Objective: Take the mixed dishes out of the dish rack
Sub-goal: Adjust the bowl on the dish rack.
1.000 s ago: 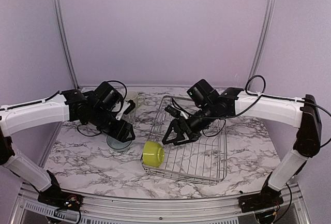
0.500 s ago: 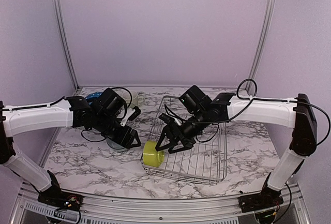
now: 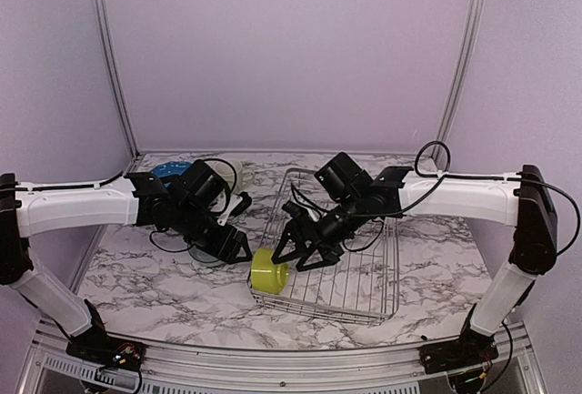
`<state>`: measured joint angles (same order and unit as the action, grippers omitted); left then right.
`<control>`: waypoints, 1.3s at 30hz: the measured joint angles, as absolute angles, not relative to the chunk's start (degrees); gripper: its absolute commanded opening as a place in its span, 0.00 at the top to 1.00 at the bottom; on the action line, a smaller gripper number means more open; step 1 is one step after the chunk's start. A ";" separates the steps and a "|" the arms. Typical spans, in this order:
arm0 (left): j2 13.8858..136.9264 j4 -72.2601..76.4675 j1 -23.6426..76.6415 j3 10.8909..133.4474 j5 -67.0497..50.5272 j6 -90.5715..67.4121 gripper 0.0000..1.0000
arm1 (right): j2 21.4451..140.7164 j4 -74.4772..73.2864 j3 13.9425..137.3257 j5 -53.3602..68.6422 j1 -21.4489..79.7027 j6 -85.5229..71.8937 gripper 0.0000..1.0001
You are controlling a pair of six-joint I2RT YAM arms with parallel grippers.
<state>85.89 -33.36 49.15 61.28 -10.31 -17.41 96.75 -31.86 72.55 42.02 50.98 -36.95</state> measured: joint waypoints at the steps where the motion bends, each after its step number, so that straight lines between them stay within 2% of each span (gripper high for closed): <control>1: 85.95 -33.30 49.15 61.28 -10.35 -17.56 0.32 | 96.75 -31.66 72.36 41.98 50.98 -37.23 0.11; 17: 86.94 -31.68 52.36 61.76 -12.19 -17.76 0.33 | 98.61 -30.44 71.75 41.76 50.98 -37.95 0.11; 24: 87.90 -30.57 52.99 61.89 -12.91 -17.98 0.32 | 99.66 -30.46 71.61 41.58 50.98 -38.33 0.07; 30: 89.49 -29.76 53.80 62.96 -14.31 -17.82 0.21 | 100.33 -30.57 71.59 41.17 50.98 -38.87 0.04; 36: 90.06 -28.73 54.63 63.72 -15.46 -17.50 0.20 | 100.44 -30.98 71.29 40.91 50.98 -39.13 0.02; 39: 90.06 -28.69 54.65 63.72 -15.35 -17.52 0.20 | 100.62 -31.00 71.09 40.84 50.98 -39.22 0.04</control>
